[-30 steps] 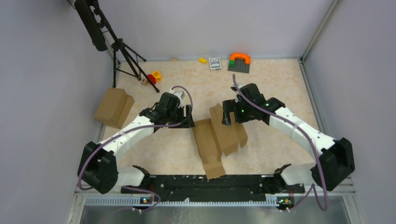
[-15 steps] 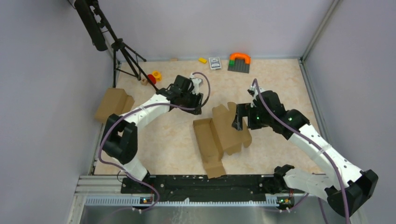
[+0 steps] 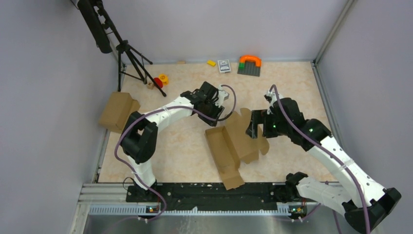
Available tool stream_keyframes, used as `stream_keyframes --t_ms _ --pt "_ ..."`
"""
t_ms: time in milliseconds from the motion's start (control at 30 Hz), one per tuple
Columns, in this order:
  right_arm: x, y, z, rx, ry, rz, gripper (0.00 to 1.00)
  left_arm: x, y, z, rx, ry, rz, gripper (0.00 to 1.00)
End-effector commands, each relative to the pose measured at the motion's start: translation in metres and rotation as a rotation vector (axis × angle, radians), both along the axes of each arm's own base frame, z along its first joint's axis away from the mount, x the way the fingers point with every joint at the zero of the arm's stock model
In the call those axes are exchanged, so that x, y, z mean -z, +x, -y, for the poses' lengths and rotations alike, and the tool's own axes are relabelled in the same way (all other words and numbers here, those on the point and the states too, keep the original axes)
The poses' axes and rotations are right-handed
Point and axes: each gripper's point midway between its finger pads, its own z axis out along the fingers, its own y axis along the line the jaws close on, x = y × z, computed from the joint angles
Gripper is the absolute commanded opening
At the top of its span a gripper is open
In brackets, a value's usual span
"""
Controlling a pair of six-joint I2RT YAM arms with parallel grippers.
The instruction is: Fold the paper box
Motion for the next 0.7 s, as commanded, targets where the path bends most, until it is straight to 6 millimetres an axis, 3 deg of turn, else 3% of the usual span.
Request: stream_keyframes --t_ms 0,167,433,667 --pt "-0.006 0.001 0.005 0.025 0.005 0.022 0.97 -0.011 0.008 0.001 0.017 0.019 0.041 0.46" --pt "-0.006 0.0 0.005 0.022 0.008 0.024 0.97 0.0 -0.004 0.004 0.026 0.052 0.031 0.47" --pt "-0.003 -0.003 0.004 0.019 0.021 0.019 0.97 -0.002 -0.013 0.013 0.043 0.005 0.023 0.49" --pt "-0.002 -0.004 0.004 0.02 0.028 0.018 0.97 -0.003 -0.018 0.007 0.027 0.011 0.038 0.49"
